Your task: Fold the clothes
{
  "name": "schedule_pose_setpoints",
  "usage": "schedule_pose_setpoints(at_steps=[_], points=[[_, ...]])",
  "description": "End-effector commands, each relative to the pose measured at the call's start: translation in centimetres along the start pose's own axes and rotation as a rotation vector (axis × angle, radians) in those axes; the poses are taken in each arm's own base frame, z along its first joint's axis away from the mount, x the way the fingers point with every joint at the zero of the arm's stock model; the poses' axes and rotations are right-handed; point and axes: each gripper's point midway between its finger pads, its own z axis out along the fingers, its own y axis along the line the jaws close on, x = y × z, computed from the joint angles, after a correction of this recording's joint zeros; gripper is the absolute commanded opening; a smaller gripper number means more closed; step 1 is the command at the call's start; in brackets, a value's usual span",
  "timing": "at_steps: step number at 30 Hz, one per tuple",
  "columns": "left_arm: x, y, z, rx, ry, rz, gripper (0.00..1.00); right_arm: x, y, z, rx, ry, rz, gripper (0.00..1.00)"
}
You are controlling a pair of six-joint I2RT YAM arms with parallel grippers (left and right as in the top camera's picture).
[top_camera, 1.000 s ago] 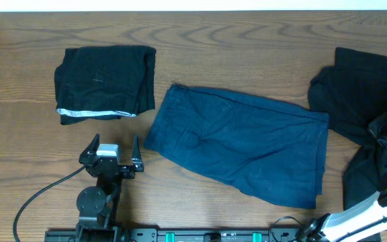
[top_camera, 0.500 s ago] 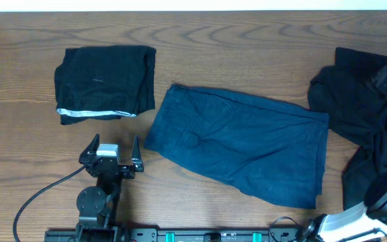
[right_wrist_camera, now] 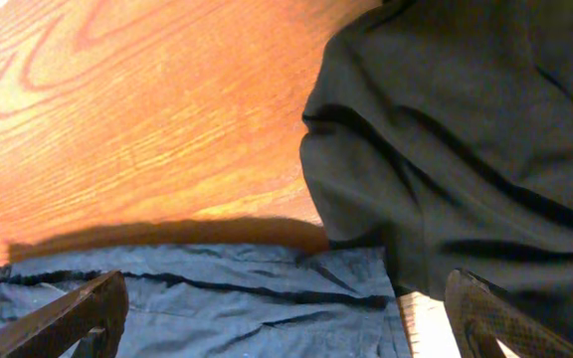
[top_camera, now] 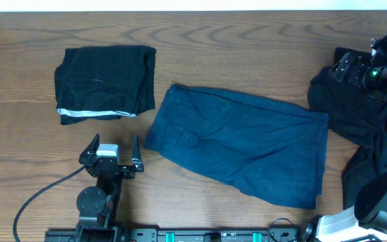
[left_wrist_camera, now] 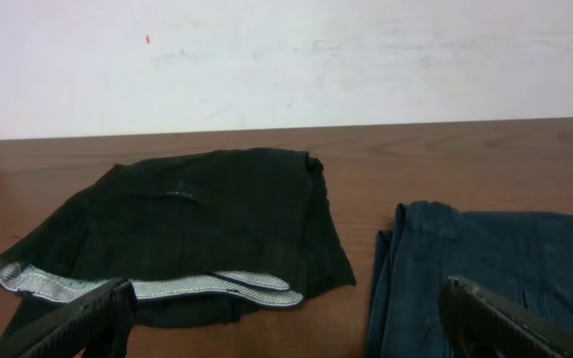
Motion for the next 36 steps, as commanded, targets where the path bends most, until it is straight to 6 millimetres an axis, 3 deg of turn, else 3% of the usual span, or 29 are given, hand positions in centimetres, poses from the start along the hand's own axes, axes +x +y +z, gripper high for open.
schedule_pose_setpoints(at_steps=[1, 30, 34, 36], points=[[1.7, 0.1, 0.1, -0.007, 0.053, 0.011, 0.98, -0.1, 0.5, 0.0, -0.007, -0.002, -0.025, 0.99], [1.9, 0.1, 0.1, -0.007, 0.063, 0.011, 0.98, -0.1, 0.4, -0.1, -0.006, -0.002, -0.024, 0.99], [2.0, 0.1, 0.2, -0.007, 0.066, 0.011, 0.98, -2.2, -1.0, -0.2, 0.079, -0.087, -0.063, 0.99], [2.0, 0.1, 0.2, -0.007, 0.066, 0.011, 0.98, -2.2, -1.1, -0.2, 0.084, -0.089, -0.063, 0.99]])
